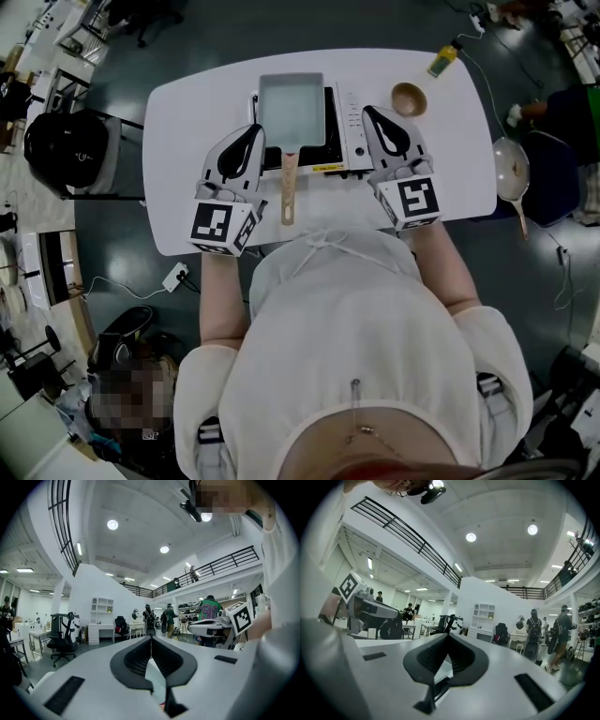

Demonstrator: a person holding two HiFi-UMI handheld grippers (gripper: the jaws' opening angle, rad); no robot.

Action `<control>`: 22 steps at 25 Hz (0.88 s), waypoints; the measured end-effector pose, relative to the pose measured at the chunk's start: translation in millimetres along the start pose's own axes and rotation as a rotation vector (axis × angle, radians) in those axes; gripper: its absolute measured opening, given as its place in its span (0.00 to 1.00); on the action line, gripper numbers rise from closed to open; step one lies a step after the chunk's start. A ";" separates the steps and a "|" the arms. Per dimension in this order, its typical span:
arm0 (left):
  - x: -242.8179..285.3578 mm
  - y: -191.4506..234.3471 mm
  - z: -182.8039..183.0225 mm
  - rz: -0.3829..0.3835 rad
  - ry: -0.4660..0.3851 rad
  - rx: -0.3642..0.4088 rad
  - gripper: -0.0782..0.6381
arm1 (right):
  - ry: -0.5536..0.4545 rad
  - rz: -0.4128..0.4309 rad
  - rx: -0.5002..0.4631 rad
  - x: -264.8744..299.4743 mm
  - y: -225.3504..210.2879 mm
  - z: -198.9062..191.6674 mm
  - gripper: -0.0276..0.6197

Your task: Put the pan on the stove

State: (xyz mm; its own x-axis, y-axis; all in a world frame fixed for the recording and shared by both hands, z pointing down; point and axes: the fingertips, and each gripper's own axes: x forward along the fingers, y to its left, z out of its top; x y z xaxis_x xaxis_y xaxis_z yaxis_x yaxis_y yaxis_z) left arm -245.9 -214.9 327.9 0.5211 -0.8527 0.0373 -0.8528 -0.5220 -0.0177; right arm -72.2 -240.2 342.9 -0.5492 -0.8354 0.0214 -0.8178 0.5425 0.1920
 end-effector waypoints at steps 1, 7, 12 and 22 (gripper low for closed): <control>-0.7 0.3 1.0 -0.002 -0.003 -0.001 0.14 | 0.001 0.000 0.007 0.1 0.2 -1.2 0.05; -1.1 4.6 -3.5 0.008 0.023 -0.001 0.14 | 0.017 0.010 0.040 0.6 2.2 -11.2 0.05; -2.9 5.9 -4.8 0.007 0.012 -0.028 0.14 | 0.017 0.030 0.029 0.9 8.8 -11.6 0.05; -1.1 10.5 -4.0 0.008 0.013 -0.057 0.14 | -0.005 0.037 0.018 4.9 16.1 -5.8 0.05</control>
State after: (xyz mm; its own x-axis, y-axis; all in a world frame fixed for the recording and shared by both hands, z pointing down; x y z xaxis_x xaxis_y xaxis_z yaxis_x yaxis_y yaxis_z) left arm -255.5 -219.4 331.6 0.5138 -0.8564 0.0504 -0.8579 -0.5124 0.0390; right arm -87.1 -236.1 351.8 -0.5800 -0.8143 0.0227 -0.7999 0.5746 0.1731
